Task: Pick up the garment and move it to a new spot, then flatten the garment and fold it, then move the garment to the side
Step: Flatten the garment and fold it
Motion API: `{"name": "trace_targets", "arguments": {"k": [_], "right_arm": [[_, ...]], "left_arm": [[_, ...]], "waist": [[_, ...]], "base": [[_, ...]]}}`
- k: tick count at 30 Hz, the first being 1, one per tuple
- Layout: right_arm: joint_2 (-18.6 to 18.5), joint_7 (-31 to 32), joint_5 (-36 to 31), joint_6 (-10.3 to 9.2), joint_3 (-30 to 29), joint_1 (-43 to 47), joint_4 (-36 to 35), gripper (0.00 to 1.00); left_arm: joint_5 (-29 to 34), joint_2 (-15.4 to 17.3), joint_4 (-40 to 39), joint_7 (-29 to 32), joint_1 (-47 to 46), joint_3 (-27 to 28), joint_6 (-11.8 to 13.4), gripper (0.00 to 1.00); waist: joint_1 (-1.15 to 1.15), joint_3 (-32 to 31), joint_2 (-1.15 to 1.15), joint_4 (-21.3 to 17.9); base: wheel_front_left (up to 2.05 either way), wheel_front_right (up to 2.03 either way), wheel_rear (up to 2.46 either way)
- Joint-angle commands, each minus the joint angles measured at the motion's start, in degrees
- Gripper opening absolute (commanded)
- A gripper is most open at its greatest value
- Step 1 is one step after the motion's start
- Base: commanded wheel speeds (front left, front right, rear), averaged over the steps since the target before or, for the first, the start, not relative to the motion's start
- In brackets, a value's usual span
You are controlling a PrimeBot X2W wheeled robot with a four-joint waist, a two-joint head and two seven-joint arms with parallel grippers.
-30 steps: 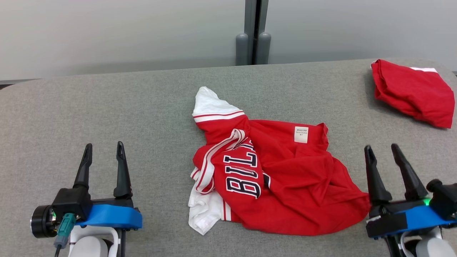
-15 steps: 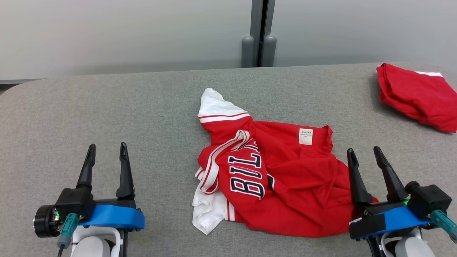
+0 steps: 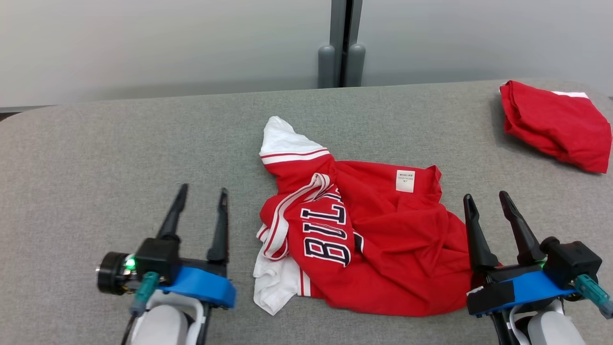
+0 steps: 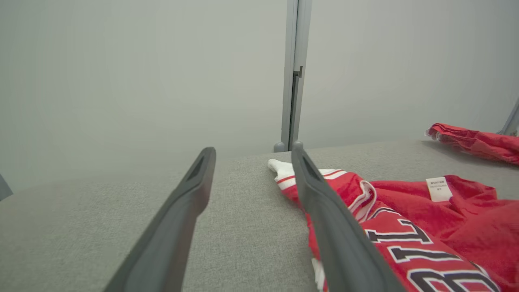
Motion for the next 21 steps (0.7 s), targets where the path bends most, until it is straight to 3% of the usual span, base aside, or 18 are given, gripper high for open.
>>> {"name": "trace_targets", "arguments": {"k": [1,21], "right_arm": [[-0.3,-0.3,-0.1,0.02,0.0,-0.8,0.2,1.00],[-0.7,-0.4,0.8,0.02,-0.3,-1.2,0.2,1.00]], "left_arm": [[0.3,0.0,0.7,-0.2,-1.2,-0.9,-0.3,1.00],[0.6,0.3,14.7,0.0,-2.1,-10.6,-2.7,1.00]], "waist": [[0.00,0.0,0.00,-0.2],[0.00,2.5,0.00,-4.2]], "base": [[0.00,0.00,0.00],[0.00,0.00,0.00]]}}
